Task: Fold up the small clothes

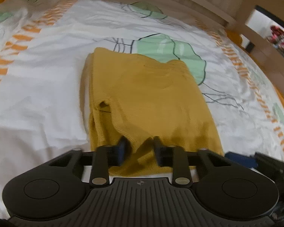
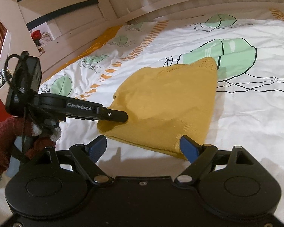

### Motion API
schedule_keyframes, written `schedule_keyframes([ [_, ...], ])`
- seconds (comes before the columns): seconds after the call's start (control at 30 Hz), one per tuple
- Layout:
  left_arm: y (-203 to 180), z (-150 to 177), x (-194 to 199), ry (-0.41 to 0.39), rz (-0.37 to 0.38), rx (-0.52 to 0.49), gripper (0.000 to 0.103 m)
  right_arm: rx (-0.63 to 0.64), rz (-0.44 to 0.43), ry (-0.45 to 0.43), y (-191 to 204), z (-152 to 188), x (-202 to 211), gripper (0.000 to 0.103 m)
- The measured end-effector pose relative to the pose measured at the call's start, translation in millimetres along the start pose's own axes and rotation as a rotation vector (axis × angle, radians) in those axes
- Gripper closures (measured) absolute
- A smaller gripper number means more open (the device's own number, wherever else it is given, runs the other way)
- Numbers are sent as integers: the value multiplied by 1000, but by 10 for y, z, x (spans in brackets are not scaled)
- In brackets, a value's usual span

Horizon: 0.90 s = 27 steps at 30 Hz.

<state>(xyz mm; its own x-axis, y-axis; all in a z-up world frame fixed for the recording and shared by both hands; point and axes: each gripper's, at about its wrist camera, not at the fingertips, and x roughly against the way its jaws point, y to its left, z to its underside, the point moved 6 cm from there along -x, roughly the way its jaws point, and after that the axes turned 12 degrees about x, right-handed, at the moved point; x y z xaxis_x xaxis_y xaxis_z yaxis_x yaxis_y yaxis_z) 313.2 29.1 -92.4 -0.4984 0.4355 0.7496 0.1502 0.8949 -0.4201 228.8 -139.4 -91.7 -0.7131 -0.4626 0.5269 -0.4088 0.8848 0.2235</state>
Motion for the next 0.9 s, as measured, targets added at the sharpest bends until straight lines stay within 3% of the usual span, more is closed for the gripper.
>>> schedule_keyframes([
  [0.07, 94, -22, 4, -7, 27, 74, 97, 10, 3, -1, 14, 0, 8, 17],
  [0.2, 376, -11, 35, -11, -25, 199, 98, 25, 5, -8, 27, -43, 24, 16],
  [0.3, 515, 10, 38, 9, 8, 274, 98, 32, -2, -8, 22, -88, -8, 11],
  [0.47, 425, 14, 34, 19, -18, 220, 98, 67, 7, 36, 1, -93, -177, 10],
  [0.6, 420, 62, 12, 36, -28, 201, 97, 34, 6, 141, -85, 45, -330, 10],
  [0.7, 453, 79, 55, 41, -18, 199, 96, 38, -7, 145, -89, 33, -269, 10],
  [0.8, 462, 70, 143, 23, 4, 208, 82, 26, -5, 115, -150, -47, -157, 10],
  [0.83, 462, 60, 175, 12, 1, 207, 63, 12, -1, 102, -193, -79, -118, 9],
  [0.87, 465, 52, 204, -4, -8, 200, 52, -4, 4, 91, -248, -111, -89, 8],
  [0.9, 464, 42, 233, -20, -14, 187, 49, -23, 11, 81, -315, -141, -63, 6],
])
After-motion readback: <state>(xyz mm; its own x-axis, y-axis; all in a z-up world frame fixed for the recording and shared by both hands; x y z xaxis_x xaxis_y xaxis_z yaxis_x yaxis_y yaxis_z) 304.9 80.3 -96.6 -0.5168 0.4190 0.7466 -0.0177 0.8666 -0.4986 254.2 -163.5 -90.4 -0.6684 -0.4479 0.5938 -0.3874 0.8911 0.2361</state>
